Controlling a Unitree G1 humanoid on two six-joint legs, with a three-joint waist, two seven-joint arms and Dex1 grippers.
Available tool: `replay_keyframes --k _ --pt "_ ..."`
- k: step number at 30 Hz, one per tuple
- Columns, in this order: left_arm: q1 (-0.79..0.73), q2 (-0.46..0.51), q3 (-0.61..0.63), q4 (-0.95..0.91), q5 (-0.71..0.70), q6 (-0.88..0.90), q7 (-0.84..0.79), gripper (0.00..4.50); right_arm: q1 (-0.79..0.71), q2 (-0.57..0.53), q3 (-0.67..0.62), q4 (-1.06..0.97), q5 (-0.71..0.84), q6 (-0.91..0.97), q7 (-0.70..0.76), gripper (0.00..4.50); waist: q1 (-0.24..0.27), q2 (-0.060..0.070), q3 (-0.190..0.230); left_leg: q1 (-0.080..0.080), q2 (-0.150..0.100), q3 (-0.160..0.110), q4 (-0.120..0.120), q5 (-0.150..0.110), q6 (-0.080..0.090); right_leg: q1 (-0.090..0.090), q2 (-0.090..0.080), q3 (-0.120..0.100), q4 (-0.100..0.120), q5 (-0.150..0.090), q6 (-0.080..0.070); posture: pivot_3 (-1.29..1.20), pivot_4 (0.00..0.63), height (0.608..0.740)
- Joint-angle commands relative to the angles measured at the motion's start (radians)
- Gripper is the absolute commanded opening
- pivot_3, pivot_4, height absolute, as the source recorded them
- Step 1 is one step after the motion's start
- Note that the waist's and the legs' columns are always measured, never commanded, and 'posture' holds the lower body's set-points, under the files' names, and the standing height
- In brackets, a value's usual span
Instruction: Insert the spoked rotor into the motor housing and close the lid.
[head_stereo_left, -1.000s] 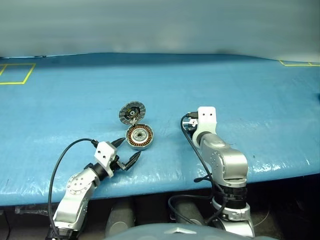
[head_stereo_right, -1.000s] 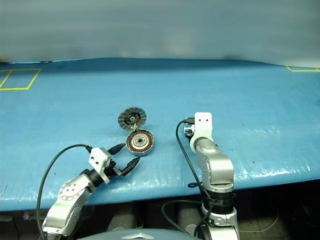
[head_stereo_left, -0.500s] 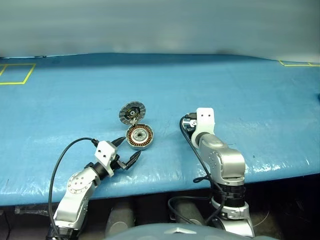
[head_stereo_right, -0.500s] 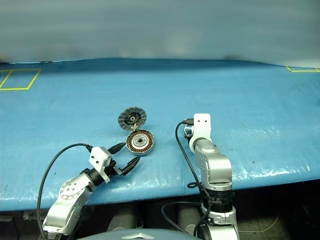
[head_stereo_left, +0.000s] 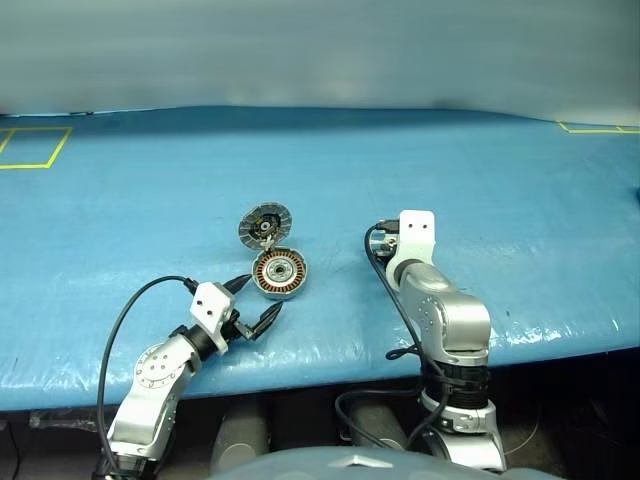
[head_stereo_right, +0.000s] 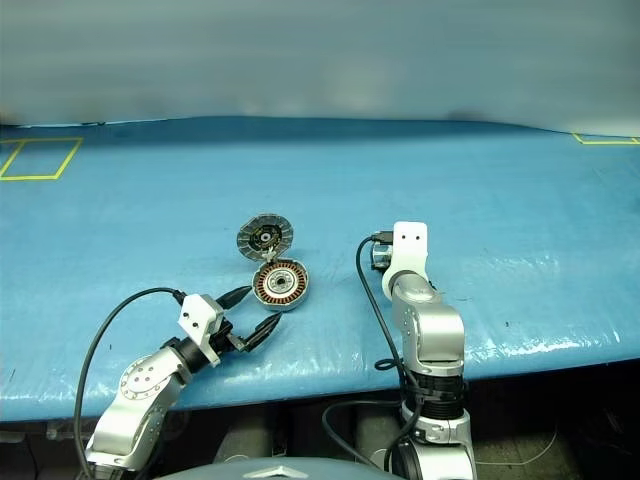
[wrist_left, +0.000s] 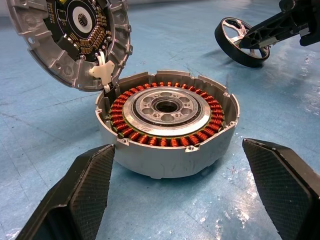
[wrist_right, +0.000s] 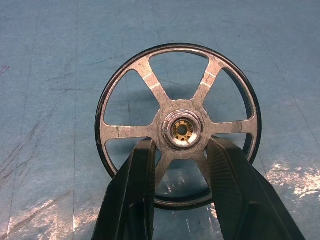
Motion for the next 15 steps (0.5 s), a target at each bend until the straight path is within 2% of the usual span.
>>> replay_keyframes --k 1,6,9,15 --pt "0.005 -0.002 0.003 -0.019 0.005 -0.015 0.004 4.50 -0.017 -0.044 0.037 -0.072 0.028 0.024 0.067 1.19 0.000 0.000 0.000 0.000 0.000 0.000 0.000 0.000 0.000 0.000 0.000 0.000 0.000 0.000 0.000 0.00 0.150 0.740" --pt "0.009 0.001 0.022 -0.019 0.015 -0.036 0.022 4.50 -0.105 -0.250 0.212 -0.199 0.145 0.116 0.313 1.18 -0.004 0.002 0.001 -0.001 0.000 0.001 0.000 0.000 0.000 -0.002 0.000 0.001 0.000 0.000 0.000 0.00 0.150 0.740" --pt "0.009 0.001 0.029 -0.016 0.020 -0.049 0.026 4.50 -0.170 -0.377 0.346 -0.240 0.162 0.064 0.427 1.18 -0.001 0.002 0.001 0.000 0.000 0.000 -0.001 0.000 0.000 -0.002 0.001 0.000 0.001 0.000 -0.001 0.00 0.150 0.740" --pt "0.009 0.000 0.036 -0.011 0.030 -0.074 0.029 4.50 -0.232 -0.439 0.517 -0.217 0.172 -0.158 0.598 1.18 0.001 0.001 0.001 -0.002 -0.001 0.000 -0.002 0.000 0.000 -0.002 0.001 0.000 0.000 -0.001 -0.002 0.00 0.150 0.740"
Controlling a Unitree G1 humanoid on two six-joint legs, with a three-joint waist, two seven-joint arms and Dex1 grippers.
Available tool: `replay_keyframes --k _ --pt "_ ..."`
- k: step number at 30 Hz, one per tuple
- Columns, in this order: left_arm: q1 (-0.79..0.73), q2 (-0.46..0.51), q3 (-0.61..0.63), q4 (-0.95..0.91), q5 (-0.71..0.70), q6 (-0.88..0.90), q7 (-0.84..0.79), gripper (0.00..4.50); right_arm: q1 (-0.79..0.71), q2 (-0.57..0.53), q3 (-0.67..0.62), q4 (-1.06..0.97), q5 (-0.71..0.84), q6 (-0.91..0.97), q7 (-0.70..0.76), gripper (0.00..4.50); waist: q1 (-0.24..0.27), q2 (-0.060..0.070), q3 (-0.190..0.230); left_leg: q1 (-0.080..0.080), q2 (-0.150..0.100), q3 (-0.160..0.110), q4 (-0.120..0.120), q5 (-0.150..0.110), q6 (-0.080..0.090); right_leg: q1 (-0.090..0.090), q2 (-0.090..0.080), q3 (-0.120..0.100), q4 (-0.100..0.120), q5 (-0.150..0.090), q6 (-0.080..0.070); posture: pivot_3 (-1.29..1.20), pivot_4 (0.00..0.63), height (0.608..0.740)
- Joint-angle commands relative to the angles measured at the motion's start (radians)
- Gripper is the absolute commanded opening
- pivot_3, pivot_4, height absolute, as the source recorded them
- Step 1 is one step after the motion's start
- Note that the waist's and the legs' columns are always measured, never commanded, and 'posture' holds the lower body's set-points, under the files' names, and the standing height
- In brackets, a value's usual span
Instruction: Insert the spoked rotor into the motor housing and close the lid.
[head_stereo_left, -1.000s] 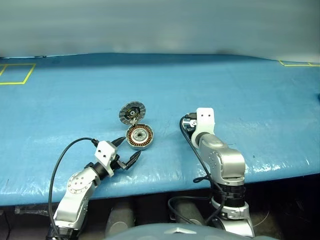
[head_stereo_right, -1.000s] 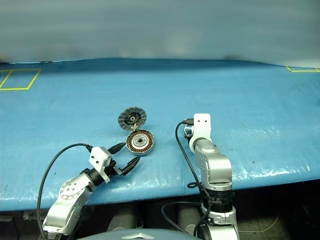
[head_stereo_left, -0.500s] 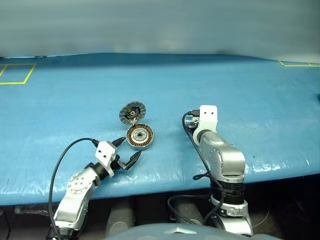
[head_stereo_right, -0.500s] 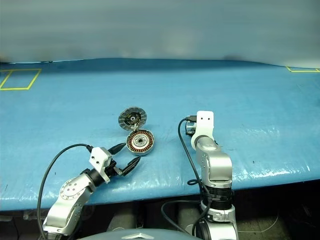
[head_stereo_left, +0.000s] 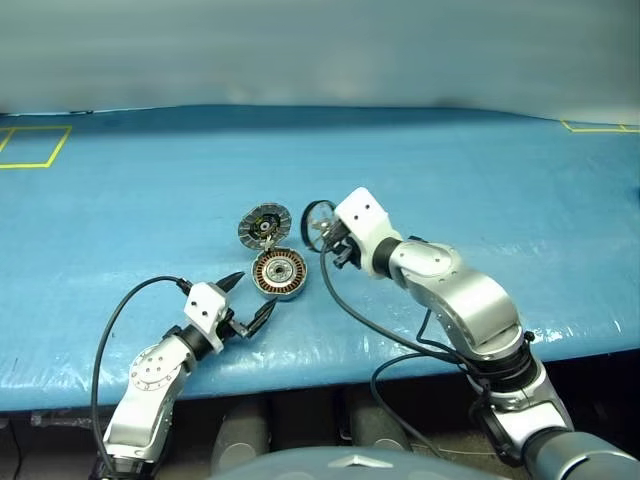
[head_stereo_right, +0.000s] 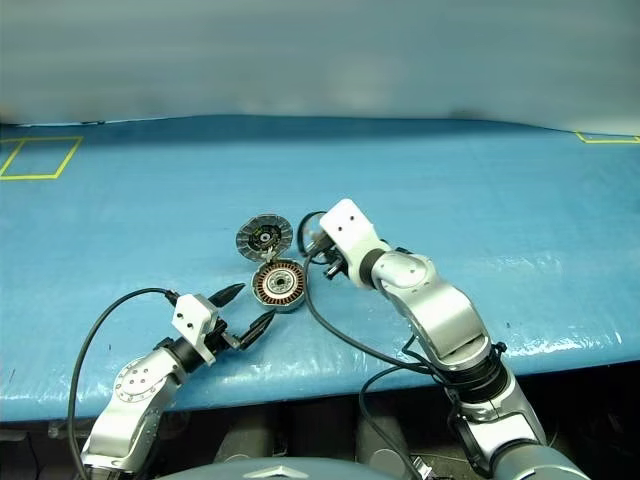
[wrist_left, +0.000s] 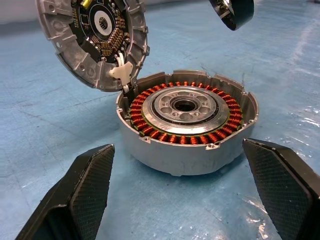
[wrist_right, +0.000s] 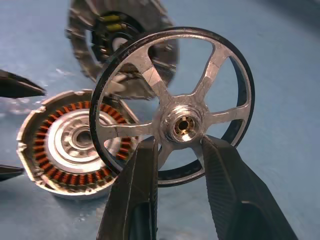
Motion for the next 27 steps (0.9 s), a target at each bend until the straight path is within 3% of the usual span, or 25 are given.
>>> replay_keyframes --k 1,13,27 --pt "-0.001 -0.001 0.011 -0.011 0.004 -0.032 0.004 4.50 -0.037 -0.026 0.087 -0.003 -0.004 -0.162 0.103 1.18 0.000 0.000 0.000 0.000 0.000 0.000 0.000 0.000 0.000 0.000 0.000 0.000 0.000 0.000 0.000 0.00 0.150 0.740" --pt "0.016 0.008 0.021 -0.031 -0.028 -0.012 -0.021 4.50 -0.052 -0.044 0.163 0.121 -0.057 -0.258 0.198 1.18 0.010 0.000 0.000 0.001 0.000 0.000 0.003 0.000 0.000 0.002 -0.001 0.000 0.000 0.001 0.000 0.00 0.150 0.740" --pt "0.019 0.002 0.013 -0.035 -0.027 -0.004 -0.026 4.50 -0.061 -0.095 0.206 0.137 -0.148 -0.233 0.240 1.18 0.013 0.000 0.000 0.001 0.000 0.000 0.003 0.000 0.000 0.002 -0.001 -0.001 0.000 0.003 -0.002 0.00 0.150 0.740"
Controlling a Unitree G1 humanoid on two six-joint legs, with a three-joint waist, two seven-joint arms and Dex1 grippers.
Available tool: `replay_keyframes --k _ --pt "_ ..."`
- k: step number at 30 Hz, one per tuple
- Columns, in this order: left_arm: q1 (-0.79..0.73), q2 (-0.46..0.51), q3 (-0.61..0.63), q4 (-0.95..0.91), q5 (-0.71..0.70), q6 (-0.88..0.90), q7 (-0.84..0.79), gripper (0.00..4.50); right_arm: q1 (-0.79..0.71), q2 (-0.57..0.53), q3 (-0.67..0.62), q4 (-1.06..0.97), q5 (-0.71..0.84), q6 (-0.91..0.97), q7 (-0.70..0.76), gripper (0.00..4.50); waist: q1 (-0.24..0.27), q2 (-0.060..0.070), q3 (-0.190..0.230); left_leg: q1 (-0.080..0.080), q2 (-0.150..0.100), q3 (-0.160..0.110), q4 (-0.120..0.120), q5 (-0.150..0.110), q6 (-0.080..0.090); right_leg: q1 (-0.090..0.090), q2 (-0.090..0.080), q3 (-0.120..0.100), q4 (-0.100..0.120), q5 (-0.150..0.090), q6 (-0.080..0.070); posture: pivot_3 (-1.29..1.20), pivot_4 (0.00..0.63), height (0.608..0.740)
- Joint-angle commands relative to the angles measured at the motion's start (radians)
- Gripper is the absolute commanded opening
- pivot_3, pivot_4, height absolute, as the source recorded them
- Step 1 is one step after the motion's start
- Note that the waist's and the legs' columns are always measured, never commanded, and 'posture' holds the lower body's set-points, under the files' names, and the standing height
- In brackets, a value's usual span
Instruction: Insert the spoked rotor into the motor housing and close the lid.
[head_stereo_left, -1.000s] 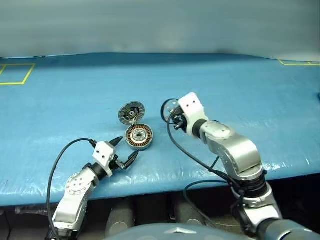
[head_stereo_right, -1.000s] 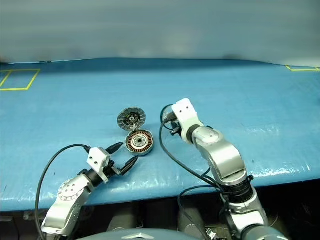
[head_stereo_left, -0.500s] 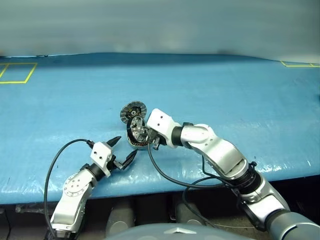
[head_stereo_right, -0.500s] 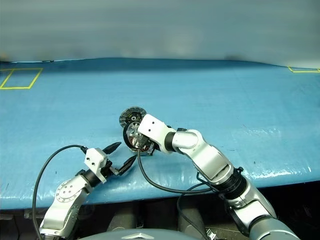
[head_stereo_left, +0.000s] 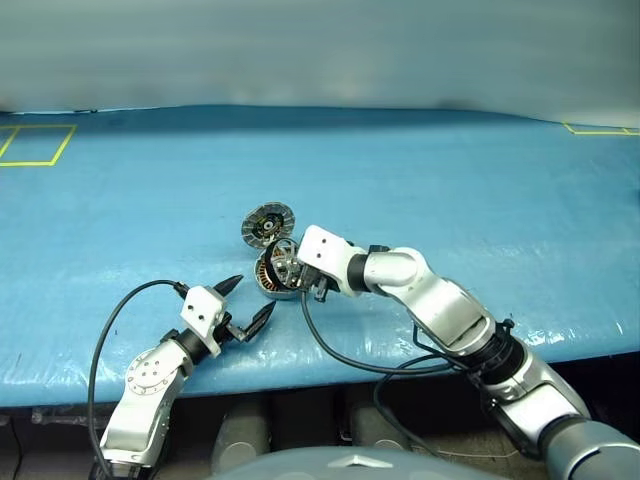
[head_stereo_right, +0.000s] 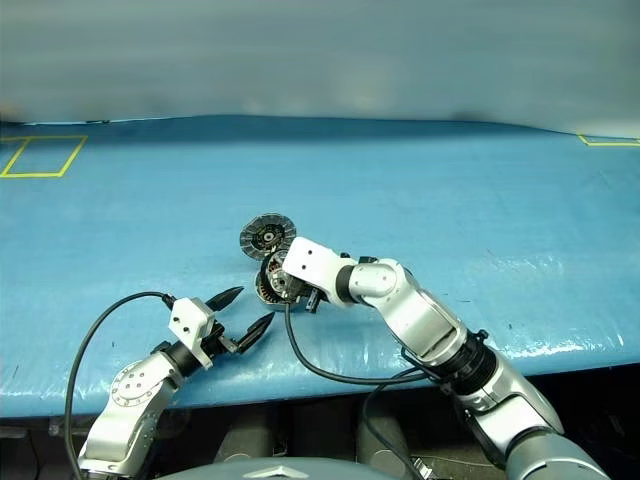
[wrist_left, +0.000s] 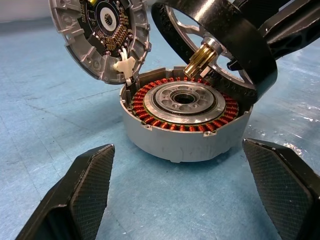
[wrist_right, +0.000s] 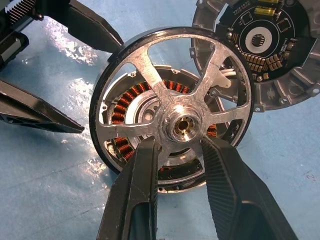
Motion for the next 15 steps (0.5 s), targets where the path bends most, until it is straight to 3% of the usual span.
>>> replay_keyframes --k 1,11,15 --pt "-0.002 0.001 0.003 -0.035 -0.011 -0.004 -0.003 4.50 -0.008 -0.005 0.007 -0.019 -0.020 0.003 0.011 1.18 0.001 0.000 0.000 0.000 0.000 0.000 0.000 0.000 0.000 0.000 0.000 0.000 0.000 0.000 0.000 0.00 0.150 0.740" --pt "-0.004 -0.003 -0.002 -0.033 -0.009 -0.004 -0.003 4.50 -0.021 0.005 0.035 0.002 -0.049 0.044 0.026 1.18 0.001 0.000 0.000 0.001 0.000 -0.001 0.001 0.000 0.000 0.001 0.000 -0.001 0.000 0.000 0.000 0.00 0.150 0.740" --pt "-0.003 -0.004 -0.003 -0.034 -0.009 -0.001 -0.002 4.50 -0.026 0.027 0.034 0.001 -0.055 0.054 0.019 2.25 0.001 0.000 0.000 0.001 0.000 -0.001 0.001 0.000 0.000 0.002 0.000 -0.001 0.000 0.000 0.000 0.00 0.150 0.740"
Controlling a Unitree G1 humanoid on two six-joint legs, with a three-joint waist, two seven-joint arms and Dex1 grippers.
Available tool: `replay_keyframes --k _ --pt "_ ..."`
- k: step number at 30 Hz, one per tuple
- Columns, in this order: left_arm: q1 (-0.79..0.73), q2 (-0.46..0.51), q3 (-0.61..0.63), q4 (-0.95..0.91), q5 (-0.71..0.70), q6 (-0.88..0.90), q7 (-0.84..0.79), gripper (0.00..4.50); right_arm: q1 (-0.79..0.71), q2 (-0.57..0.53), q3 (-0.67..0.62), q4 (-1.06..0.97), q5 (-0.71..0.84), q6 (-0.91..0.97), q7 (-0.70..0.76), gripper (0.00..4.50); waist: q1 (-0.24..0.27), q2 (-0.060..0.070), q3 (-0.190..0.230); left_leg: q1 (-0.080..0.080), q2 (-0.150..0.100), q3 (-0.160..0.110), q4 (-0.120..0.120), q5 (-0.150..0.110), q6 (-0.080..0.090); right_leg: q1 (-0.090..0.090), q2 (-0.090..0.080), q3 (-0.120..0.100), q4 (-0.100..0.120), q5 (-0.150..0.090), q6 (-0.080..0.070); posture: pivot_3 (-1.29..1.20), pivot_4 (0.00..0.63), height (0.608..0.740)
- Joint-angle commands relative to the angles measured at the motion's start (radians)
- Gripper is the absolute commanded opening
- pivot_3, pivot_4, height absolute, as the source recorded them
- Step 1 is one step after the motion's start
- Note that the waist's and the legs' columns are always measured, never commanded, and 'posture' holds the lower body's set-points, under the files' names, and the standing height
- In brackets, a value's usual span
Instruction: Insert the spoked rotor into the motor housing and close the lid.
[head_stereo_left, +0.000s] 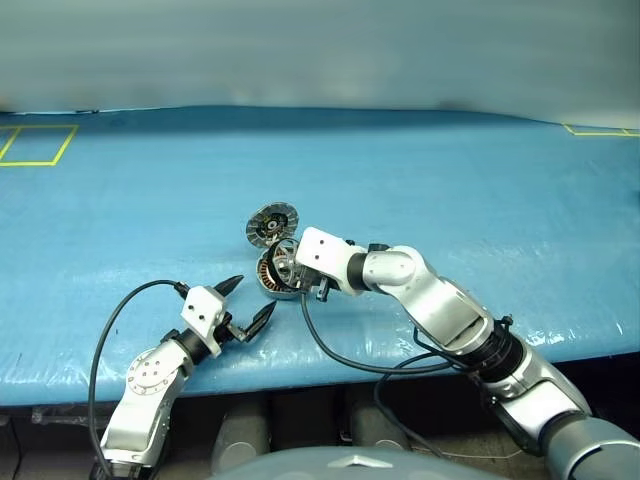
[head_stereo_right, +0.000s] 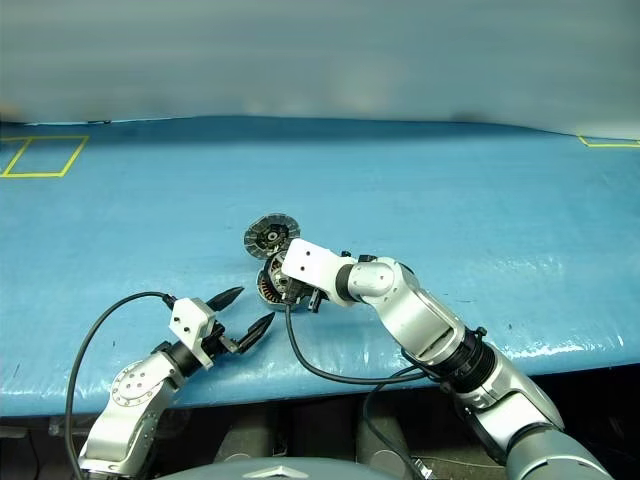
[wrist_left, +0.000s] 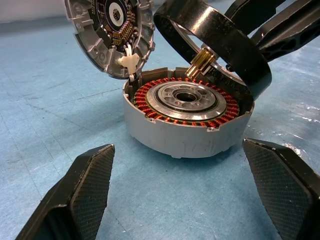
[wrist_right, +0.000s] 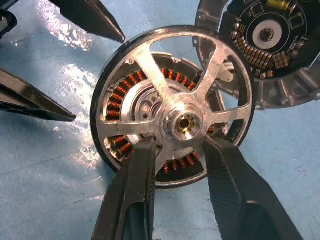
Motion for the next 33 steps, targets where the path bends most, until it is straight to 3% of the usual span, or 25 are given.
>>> replay_keyframes --k 1,4,9,12,21,25,28,33 --pt "-0.002 -0.002 -0.001 -0.034 -0.010 -0.002 -0.002 4.50 -0.012 0.016 0.001 -0.009 -0.014 0.012 -0.006 2.54 0.000 0.000 0.000 0.000 0.000 0.000 0.000 0.000 0.000 0.000 0.000 0.000 0.000 0.000 0.000 0.00 0.150 0.740" --pt "0.000 -0.001 -0.001 -0.036 -0.009 0.000 -0.001 4.50 -0.022 0.028 -0.025 -0.028 -0.011 0.032 -0.017 3.53 0.000 0.000 0.000 -0.001 0.000 0.000 0.000 0.000 0.000 0.000 0.000 0.000 0.000 0.000 0.000 0.00 0.150 0.740" --pt "0.003 -0.001 0.001 -0.038 -0.009 0.002 0.001 4.50 -0.017 0.044 -0.085 -0.085 0.015 0.085 -0.032 3.53 0.000 0.000 0.000 0.000 0.000 0.000 0.000 0.000 0.000 0.000 0.000 0.000 0.000 0.000 0.000 0.00 0.150 0.740" --pt "0.004 -0.002 0.005 -0.041 -0.010 0.002 0.003 4.50 0.010 0.074 -0.154 -0.125 0.042 0.128 -0.059 2.93 0.001 0.000 0.000 -0.001 0.000 0.000 0.000 0.000 0.000 -0.001 0.000 0.000 0.000 0.000 0.000 0.00 0.150 0.740" --pt "0.000 0.016 0.097 -0.050 -0.034 0.065 0.064 4.50 0.234 0.158 -0.379 -0.266 0.158 0.087 -0.124 0.02 0.005 0.000 0.000 -0.001 0.000 -0.001 -0.001 0.000 0.000 0.000 0.000 -0.001 -0.001 0.000 0.000 0.00 0.150 0.740" --pt "-0.040 0.020 0.172 -0.027 -0.041 0.071 0.111 4.50 0.382 0.190 -0.439 -0.299 0.210 0.008 -0.140 0.02 0.004 0.000 0.000 0.000 0.000 -0.001 -0.001 0.000 0.000 0.001 0.000 -0.001 0.000 -0.003 0.004 0.00 0.150 0.740" --pt "-0.101 0.024 0.211 0.001 -0.025 0.086 0.156 3.88 0.483 0.185 -0.430 -0.302 0.206 -0.056 -0.162 0.00 0.008 0.000 0.000 0.000 0.000 -0.002 0.000 0.000 0.000 0.002 0.000 -0.002 0.000 -0.003 0.004 0.00 0.150 0.740" --pt "-0.226 0.071 0.231 0.100 -0.003 0.108 0.165 2.19 0.589 0.202 -0.410 -0.318 0.208 -0.103 -0.211 0.00 0.008 -0.001 0.000 0.001 0.000 -0.002 0.002 0.000 0.000 0.002 0.000 -0.002 0.000 -0.002 0.005 0.00 0.150 0.740"
